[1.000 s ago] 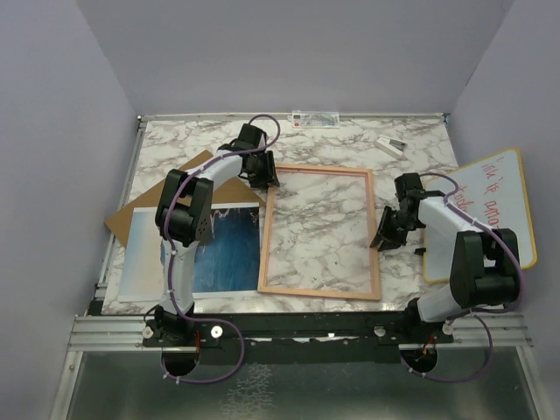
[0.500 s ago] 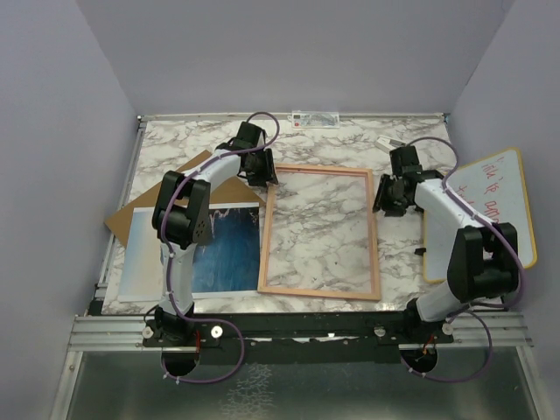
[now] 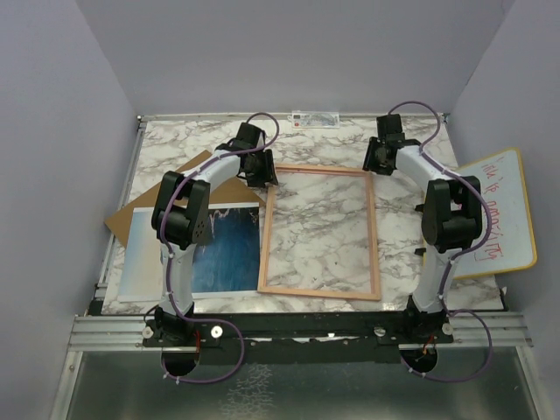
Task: Put the photo into the frame
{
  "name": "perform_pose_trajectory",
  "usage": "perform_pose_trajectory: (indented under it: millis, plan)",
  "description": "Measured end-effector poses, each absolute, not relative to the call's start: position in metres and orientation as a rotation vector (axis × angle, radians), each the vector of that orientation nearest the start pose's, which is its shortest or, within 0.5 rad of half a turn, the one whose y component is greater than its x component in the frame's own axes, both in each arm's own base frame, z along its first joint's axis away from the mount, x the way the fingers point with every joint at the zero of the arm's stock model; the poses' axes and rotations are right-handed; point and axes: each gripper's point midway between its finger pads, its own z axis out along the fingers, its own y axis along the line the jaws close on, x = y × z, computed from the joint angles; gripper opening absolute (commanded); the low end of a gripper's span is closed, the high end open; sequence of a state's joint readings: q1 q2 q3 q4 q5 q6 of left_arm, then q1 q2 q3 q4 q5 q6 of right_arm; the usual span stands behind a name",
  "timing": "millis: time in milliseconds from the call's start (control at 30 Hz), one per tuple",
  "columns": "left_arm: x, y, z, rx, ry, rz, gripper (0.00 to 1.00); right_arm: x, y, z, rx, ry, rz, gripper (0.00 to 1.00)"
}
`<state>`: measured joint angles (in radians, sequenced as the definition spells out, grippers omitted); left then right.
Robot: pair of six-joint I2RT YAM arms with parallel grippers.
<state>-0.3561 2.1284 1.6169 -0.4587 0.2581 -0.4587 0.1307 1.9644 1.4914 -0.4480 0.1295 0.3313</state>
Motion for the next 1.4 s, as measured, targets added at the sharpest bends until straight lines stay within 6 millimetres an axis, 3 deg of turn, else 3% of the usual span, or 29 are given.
perform_pose_trajectory:
  millis: [367,700,867,1133,1400]
  plan:
    - [0.451,-0.233,0.047,-0.019,2.631,-0.615,0.49,0.483,0.047,0.039,0.291,2.536,-0.002,0.40]
    - [0.459,-0.232,0.038,0.002,2.633,-0.563,0.49,0.485,0.048,0.039,0.301,2.538,0.032,0.39]
    - [0.460,-0.233,0.036,0.021,2.631,-0.466,0.36,0.485,0.052,0.039,0.316,2.540,0.060,0.40]
    - [0.462,-0.234,0.032,0.054,2.634,-0.309,0.00,0.473,0.058,0.051,0.365,2.533,0.123,0.42]
    - [0.461,-0.231,0.035,0.093,2.633,-0.261,0.00,0.451,0.060,0.082,0.446,2.481,0.264,0.47]
